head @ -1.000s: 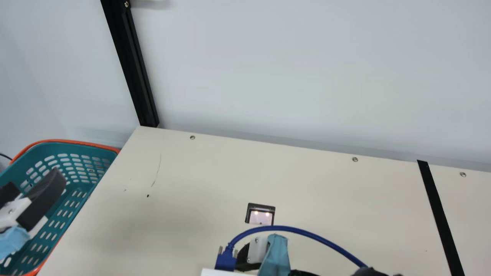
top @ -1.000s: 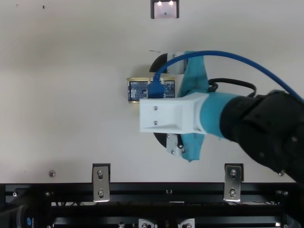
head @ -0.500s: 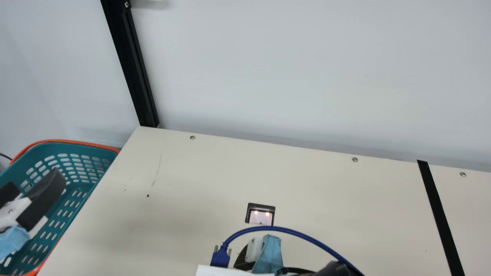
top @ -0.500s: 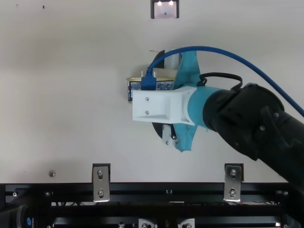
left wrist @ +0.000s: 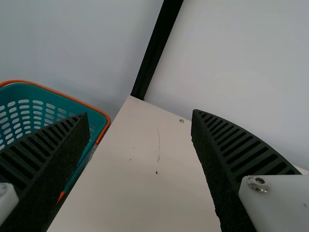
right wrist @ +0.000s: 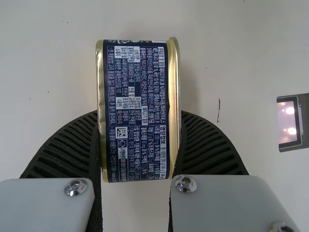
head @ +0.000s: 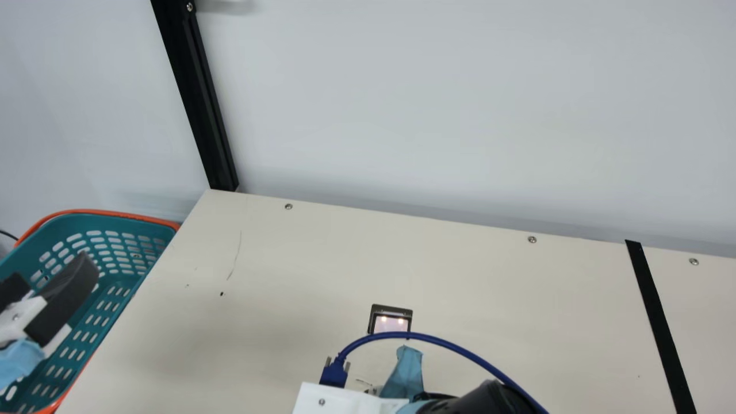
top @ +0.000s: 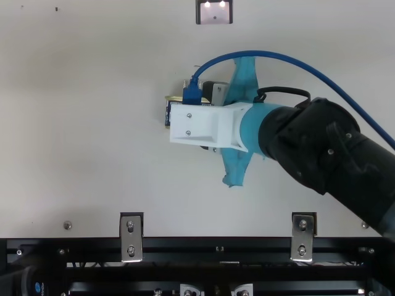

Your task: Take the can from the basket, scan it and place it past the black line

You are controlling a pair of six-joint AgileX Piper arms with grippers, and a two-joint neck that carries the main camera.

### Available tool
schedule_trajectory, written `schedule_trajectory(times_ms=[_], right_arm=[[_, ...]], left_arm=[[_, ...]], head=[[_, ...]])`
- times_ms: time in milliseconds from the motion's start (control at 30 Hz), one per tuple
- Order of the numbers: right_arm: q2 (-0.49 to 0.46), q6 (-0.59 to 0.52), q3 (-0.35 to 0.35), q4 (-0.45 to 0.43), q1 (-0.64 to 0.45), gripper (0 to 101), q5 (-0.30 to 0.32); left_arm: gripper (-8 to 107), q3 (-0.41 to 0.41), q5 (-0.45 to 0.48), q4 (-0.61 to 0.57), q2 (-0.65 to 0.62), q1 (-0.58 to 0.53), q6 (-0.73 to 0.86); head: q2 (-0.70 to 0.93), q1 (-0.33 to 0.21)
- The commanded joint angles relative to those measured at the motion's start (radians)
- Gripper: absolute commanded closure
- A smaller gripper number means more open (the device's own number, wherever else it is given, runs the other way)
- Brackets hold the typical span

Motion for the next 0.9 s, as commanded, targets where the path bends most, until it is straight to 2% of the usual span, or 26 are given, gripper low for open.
schedule_trajectory(times_ms=[0,400,867], right_arm=[[0.0,-0.003,0.0,0.003,-0.001,101,-0.004],[-0.045,0.002,0.012,0.022,-0.009,101,-0.017],[-0.18,0.087,0.05,-0.02,-0.048,101,-0.044]], left_arm=[[9,0.0,0.0,0.0,0.0,0.0,0.0],[9,0.0,0.0,0.0,0.0,0.0,0.0],[9,0.0,0.0,0.0,0.0,0.0,0.0]], head=[[-0.004,-0.037],[-0.004,-0.037],[-0.004,-0.037]])
